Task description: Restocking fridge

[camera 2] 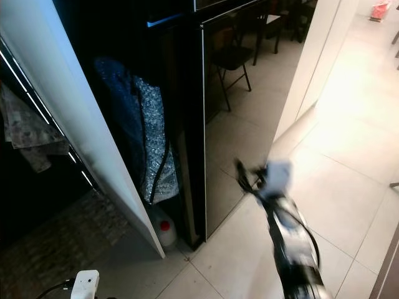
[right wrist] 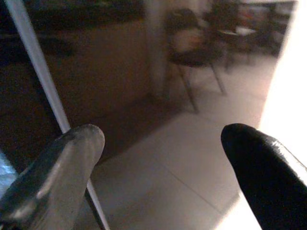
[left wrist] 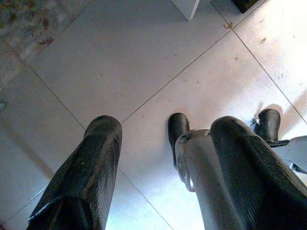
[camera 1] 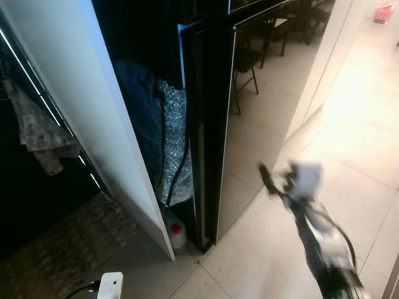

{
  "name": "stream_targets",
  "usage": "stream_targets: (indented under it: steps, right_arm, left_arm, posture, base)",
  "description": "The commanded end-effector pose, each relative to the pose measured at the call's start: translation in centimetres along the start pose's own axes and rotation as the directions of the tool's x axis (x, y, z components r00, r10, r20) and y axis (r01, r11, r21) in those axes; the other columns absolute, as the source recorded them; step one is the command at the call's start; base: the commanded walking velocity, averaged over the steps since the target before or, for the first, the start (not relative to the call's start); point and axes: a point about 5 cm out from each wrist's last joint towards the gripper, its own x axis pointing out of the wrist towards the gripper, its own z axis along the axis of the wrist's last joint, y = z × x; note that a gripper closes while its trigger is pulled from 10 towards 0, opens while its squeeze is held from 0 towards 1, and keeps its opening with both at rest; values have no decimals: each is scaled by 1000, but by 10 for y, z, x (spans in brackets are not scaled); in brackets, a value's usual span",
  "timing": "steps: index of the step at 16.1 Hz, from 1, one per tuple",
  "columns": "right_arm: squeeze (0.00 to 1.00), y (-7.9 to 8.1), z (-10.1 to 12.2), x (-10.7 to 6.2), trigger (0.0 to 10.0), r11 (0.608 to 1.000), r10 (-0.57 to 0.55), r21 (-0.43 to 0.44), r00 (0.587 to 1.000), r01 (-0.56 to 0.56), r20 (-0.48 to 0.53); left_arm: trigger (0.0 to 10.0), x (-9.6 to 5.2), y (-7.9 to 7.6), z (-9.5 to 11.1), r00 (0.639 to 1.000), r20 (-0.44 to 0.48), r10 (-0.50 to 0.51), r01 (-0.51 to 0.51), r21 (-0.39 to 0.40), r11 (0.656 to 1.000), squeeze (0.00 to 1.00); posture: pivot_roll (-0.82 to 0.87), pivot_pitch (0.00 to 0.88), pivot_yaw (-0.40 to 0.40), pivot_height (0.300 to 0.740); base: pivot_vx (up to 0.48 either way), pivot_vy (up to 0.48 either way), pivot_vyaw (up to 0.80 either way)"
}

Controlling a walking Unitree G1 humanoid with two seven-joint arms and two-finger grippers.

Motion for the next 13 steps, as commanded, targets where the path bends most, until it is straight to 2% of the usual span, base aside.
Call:
stream_targets:
  steps: [1, 4, 6, 8, 10, 13]
  right_arm:
    - [0, 3, -5, 2, 10000, 999, 40, -19, 999, -40, -28]
    - [0, 5, 8, 17, 10000, 981, 174, -75, 983, -178, -59]
    - [0, 5, 16, 23, 10000, 968, 221, -107, 973, -227, -68]
    - [0, 3, 20, 28, 10000, 963, 223, -139, 972, -231, -69]
    - [0, 6, 24, 33, 10000, 958, 248, -133, 966, -256, -70]
    - [0, 19, 27, 41, 10000, 935, 318, -132, 942, -330, -105]
  left_arm:
    - [10000, -1, 3, -3, 1000, -13, 2, -2, -2, 1000, 0]
    - [10000, 0, 3, -2, 1000, -9, 9, -9, -11, 1000, 0]
    - [10000, 0, 3, -2, 1000, -8, 10, -11, -15, 1000, 0]
    - [10000, 0, 3, -2, 1000, -8, 11, -11, -18, 1000, 0]
    - [10000, 0, 3, -2, 1000, -10, 9, -9, -14, 1000, 0]
    - [10000, -1, 3, -2, 1000, -8, 11, -11, -13, 1000, 0]
  posture:
    - [7, 0, 64, 740]
    - [21, 0, 59, 740]
    - [25, 0, 58, 740]
    - [24, 0, 58, 740]
    - [24, 0, 59, 740]
    - [36, 5, 57, 740]
  base:
    - [0, 0, 0]
    - [0, 0, 0]
    - [0, 0, 0]
    - [0, 0, 0]
    - [0, 0, 0]
    - [0, 0, 0]
